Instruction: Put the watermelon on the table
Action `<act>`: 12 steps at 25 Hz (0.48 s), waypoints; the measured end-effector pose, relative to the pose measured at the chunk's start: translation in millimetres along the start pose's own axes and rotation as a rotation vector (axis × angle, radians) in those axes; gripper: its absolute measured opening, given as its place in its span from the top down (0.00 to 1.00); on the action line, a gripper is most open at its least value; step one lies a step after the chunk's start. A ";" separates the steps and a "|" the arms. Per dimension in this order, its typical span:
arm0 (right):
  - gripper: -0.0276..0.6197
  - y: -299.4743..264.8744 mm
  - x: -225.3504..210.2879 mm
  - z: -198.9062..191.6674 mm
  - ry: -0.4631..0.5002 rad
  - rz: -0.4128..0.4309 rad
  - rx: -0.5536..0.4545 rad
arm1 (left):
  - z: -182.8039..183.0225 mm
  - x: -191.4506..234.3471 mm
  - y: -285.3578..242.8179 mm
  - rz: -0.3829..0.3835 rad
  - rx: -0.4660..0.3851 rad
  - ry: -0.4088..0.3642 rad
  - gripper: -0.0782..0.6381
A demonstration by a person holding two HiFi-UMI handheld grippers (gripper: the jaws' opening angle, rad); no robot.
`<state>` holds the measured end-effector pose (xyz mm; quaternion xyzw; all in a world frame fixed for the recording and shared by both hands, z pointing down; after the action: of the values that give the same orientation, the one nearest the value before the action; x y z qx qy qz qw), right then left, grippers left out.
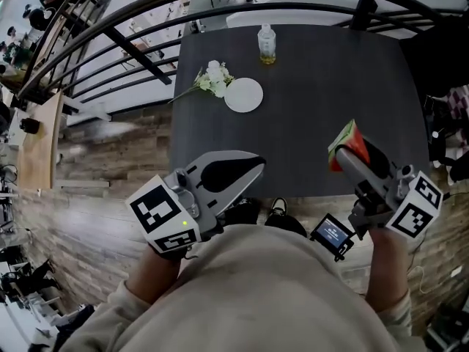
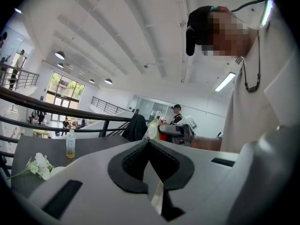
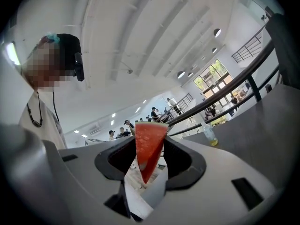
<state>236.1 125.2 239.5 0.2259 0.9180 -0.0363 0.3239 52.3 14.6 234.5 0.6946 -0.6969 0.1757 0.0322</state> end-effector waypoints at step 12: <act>0.66 -100.3 1.3 16.8 0.081 -0.037 0.051 | 0.5 77.0 11.1 -0.144 0.079 -0.065 0.88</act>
<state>201.0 32.3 217.4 0.2185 0.9332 -0.0565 0.2798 39.0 -59.5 254.1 0.7489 -0.6384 0.1777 -0.0055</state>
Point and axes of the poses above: the fingertips, and each gripper's own axes: y backward along the fingers, x to its left, z out of its top, the point moved 5 cm from there along y, backward along the fingers, and after that the axes turned 12 degrees about z, right-handed, at the moved point
